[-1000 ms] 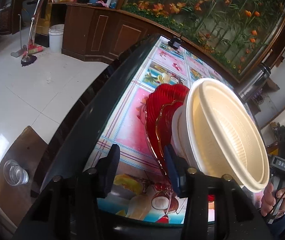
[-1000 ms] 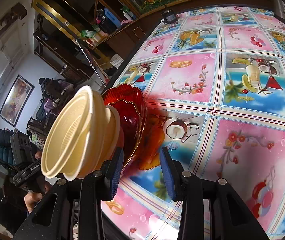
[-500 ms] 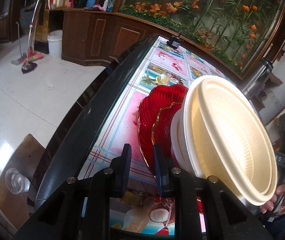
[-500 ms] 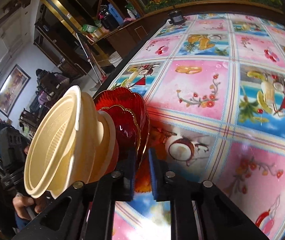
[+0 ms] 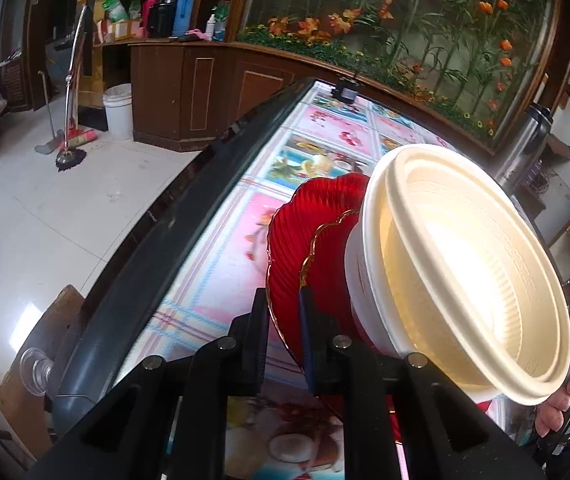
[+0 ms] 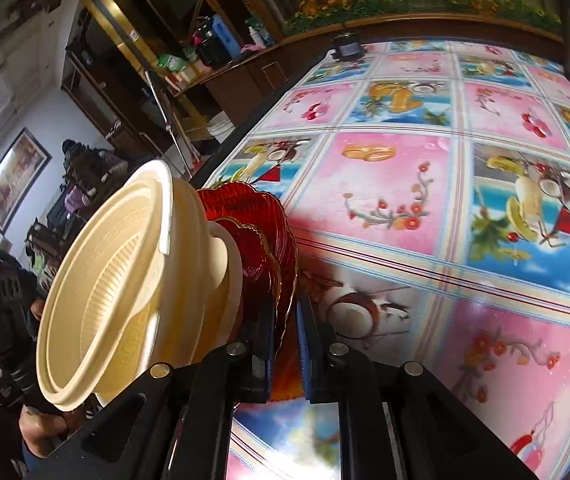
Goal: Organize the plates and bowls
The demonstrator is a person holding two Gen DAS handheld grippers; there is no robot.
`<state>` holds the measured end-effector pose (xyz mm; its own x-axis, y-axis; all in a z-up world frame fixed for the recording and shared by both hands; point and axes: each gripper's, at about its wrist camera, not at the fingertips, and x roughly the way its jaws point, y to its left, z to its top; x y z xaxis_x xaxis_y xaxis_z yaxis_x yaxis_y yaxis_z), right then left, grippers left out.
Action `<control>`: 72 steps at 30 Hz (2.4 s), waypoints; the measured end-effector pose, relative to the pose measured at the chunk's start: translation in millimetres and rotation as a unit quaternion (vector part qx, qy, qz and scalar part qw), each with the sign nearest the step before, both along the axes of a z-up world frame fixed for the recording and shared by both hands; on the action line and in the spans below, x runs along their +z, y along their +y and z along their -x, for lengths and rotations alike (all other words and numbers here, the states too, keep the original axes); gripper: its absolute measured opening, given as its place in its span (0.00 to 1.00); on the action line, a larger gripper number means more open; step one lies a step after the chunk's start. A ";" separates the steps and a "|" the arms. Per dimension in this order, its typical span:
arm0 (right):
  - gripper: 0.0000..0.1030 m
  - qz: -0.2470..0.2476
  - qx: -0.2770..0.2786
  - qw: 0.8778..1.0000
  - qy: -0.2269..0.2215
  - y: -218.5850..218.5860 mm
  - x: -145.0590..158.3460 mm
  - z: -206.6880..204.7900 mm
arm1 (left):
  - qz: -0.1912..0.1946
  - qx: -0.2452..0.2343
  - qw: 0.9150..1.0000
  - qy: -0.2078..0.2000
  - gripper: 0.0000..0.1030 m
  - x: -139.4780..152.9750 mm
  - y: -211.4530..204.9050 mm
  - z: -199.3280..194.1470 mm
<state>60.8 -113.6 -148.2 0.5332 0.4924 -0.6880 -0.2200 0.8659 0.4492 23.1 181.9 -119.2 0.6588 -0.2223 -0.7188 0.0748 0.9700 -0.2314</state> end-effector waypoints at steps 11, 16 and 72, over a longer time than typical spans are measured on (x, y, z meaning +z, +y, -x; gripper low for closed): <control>0.11 -0.014 -0.055 0.998 -0.026 -70.5 11.4 32.0 | -0.006 -0.053 0.999 -0.002 0.14 10.1 -74.2 -6.8; 0.10 -0.027 -0.099 0.994 -0.027 -116.2 11.6 51.4 | -0.019 -0.088 0.996 -0.002 0.13 12.4 -125.5 -12.4; 0.12 0.009 -0.251 0.965 -0.077 -222.0 -2.1 83.8 | -0.136 -0.094 0.983 -0.079 0.17 -5.2 -270.4 -20.4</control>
